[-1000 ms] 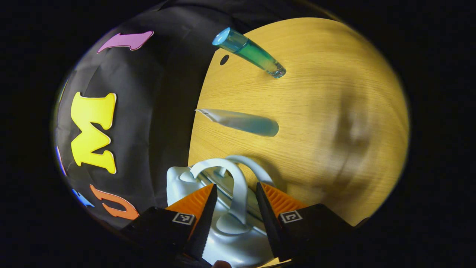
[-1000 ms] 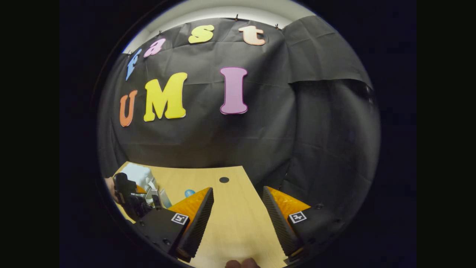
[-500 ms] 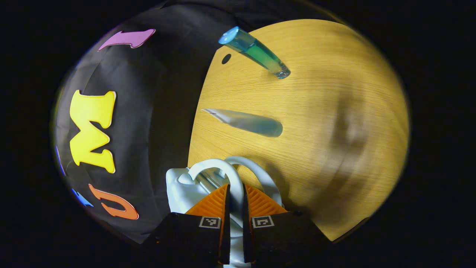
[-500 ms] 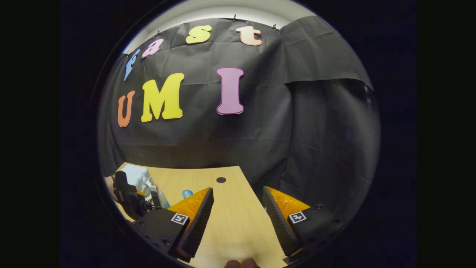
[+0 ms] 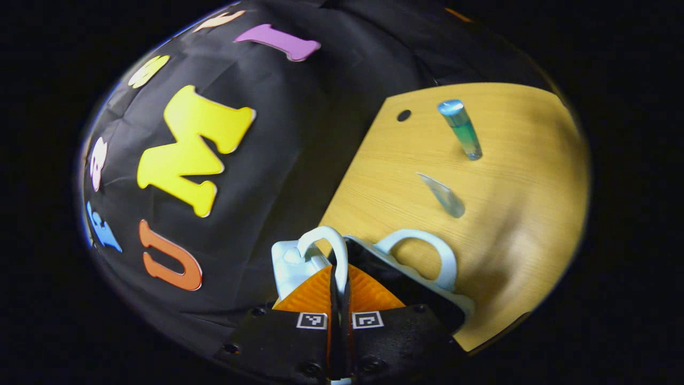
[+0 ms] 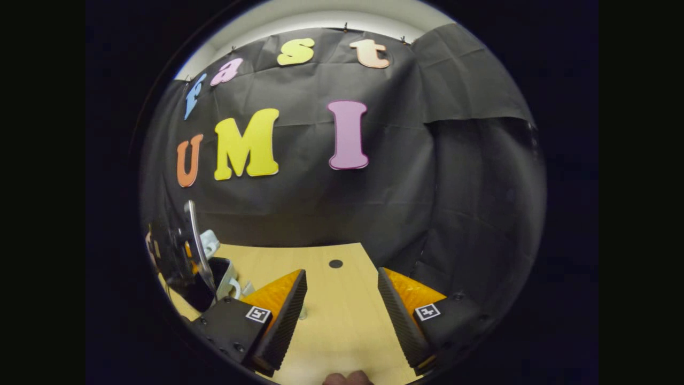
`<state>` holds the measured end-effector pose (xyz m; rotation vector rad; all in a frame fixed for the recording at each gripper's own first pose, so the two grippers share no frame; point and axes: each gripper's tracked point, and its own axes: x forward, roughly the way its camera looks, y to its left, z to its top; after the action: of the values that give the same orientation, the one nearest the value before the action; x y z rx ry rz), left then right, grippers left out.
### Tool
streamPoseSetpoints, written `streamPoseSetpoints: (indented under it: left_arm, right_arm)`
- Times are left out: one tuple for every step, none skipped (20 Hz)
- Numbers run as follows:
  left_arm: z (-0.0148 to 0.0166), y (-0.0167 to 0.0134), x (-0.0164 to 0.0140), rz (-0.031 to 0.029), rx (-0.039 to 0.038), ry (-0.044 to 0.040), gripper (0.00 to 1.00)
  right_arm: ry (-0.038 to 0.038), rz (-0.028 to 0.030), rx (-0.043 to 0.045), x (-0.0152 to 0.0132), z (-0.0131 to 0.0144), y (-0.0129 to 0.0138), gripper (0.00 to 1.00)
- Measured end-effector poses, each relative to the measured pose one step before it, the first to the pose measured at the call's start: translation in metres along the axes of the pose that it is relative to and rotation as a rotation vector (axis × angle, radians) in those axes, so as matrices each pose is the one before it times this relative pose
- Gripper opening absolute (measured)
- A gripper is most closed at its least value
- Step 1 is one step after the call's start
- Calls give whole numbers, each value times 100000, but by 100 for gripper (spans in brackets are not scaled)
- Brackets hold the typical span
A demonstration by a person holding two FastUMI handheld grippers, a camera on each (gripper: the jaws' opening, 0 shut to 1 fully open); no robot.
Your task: First open the suitcase, pack the skin care products into it, and then close the suitcase.
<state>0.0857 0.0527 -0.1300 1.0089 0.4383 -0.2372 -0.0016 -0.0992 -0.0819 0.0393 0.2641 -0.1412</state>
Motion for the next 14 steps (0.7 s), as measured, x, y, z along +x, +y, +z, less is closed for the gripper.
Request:
streamPoseSetpoints:
  left_arm:
    - [-467, 1971, -641, 3567, -3029, -1083, 3]
    - [-260, 1650, -696, 2804, -3501, -1373, 0]
    - [-563, 1657, -485, 2160, -3718, -428, 3]
    - [-581, 1736, -322, 1896, -3930, -1643, 2]
    - [-765, 1715, -277, 1579, -3465, -212, 3]
    - [-862, 1589, -28, 2451, -2794, -456, 3]
    - [-1025, 1975, -333, 3901, -2913, -391, 2]
    - [-873, 1241, -256, 2377, -3343, 633, 2]
    - [-740, 1270, -307, 671, -4888, -1527, 2]
    - [-1260, 1489, -7, 382, -4851, -412, 2]
    - [-1258, 1641, 105, 1347, -3285, 94, 2]
    - [-1119, 1712, 159, 2147, -1927, 440, 2]
    - [-1286, 1773, 419, 3084, -1362, 736, 2]
    - [-1361, 1540, 204, 2126, -2385, 1139, 3]
  right_arm:
    - [-549, 1389, -1094, -45, 419, 642, 79]
    - [-306, 1342, -874, 17, 264, 689, 79]
    - [-142, 1164, -720, -17, 229, 660, 79]
    - [83, 1207, -735, 119, 133, 663, 79]
    - [63, 922, -808, 48, 171, 611, 79]
    - [-62, 962, -817, -58, 203, 620, 79]
    - [163, 1161, -1242, -57, 197, 816, 79]
    - [-50, 1052, -826, -40, 222, 684, 79]
    - [456, 1404, -900, 49, 42, 835, 79]
    - [236, 1156, -713, 122, 49, 692, 79]
    - [-33, 909, -1020, -104, 285, 686, 79]
    - [-424, 699, -1070, 29, 336, 698, 79]
    - [-902, 736, -823, -84, 451, 713, 79]
    - [-718, 870, -547, -40, 453, 714, 79]
